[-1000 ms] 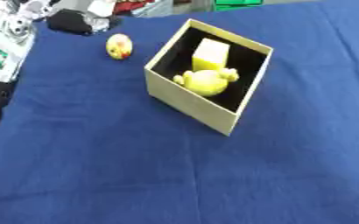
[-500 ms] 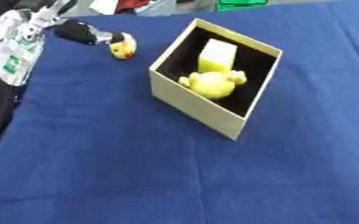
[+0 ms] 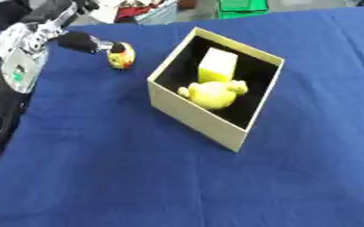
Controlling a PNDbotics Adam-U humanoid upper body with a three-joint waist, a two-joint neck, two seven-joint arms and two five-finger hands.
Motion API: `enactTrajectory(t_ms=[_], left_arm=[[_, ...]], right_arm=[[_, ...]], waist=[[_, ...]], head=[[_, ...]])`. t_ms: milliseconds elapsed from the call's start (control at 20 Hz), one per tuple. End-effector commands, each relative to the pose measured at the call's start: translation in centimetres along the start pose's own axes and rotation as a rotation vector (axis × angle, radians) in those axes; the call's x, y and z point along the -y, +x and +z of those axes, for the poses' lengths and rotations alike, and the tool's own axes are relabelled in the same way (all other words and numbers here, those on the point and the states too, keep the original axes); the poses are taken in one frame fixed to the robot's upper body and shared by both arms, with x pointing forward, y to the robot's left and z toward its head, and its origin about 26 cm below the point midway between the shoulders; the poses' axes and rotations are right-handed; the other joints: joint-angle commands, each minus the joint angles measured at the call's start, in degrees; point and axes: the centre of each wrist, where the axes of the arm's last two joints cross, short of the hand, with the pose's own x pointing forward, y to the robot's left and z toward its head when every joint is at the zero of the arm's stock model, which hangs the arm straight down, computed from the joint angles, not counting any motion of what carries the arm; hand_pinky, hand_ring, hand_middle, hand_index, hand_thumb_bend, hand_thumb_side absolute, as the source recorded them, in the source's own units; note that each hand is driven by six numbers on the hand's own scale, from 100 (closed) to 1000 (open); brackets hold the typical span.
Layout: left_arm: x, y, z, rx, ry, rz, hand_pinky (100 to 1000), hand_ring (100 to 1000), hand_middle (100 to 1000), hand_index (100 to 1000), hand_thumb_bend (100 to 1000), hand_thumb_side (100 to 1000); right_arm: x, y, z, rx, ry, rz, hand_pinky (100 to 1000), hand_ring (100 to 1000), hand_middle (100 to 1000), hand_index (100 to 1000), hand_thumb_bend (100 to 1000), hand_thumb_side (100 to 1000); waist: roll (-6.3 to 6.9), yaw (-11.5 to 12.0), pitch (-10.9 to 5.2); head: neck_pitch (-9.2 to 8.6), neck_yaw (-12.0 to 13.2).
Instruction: Pick up objects on the table and place them in the box.
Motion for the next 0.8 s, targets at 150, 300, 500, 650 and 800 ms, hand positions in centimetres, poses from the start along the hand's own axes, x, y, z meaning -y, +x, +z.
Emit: enactTrajectory(t_ms=[150, 300, 500, 650, 800], left_arm=[[-1.2, -0.7, -0.1, -0.048, 0.009, -0.015, 843, 850, 796, 864, 867, 684], [-1.0, -0.7, -0.1, -0.038, -0.019, 0.005, 840, 848, 796, 861, 859, 677], [-1.1, -0.1, -0.2, 0.019, -0.057, 0.033, 838, 845, 815, 865, 813, 618], [-1.3, 0.3, -0.2, 0.078, -0.087, 0.075, 837, 839, 816, 863, 745, 559], [-1.5, 0.5, -0.2, 0.112, -0.101, 0.116, 841, 837, 815, 862, 691, 541]], right_arm=[[0.2, 0.7, -0.9, 0.042, 0.017, 0.005, 840, 710, 664, 763, 100, 845], [0.2, 0.7, -0.9, 0.040, 0.016, 0.007, 840, 710, 664, 763, 100, 847], [0.3, 0.7, -0.8, 0.033, 0.013, 0.011, 841, 710, 663, 763, 100, 851], [0.2, 0.7, -0.8, 0.028, 0.010, 0.012, 841, 710, 663, 763, 100, 852], [0.2, 0.7, -0.8, 0.027, 0.010, 0.011, 841, 710, 663, 763, 100, 851]], waist=[[0.04, -0.3, -0.93], [0.18, -0.3, -0.73], [0.34, -0.2, -0.56], [0.40, -0.1, -0.47], [0.39, -0.2, -0.36]], head=[[-0.96, 0.1], [-0.79, 0.0], [-0.29, -0.1], [-0.22, -0.2], [-0.30, -0.2]])
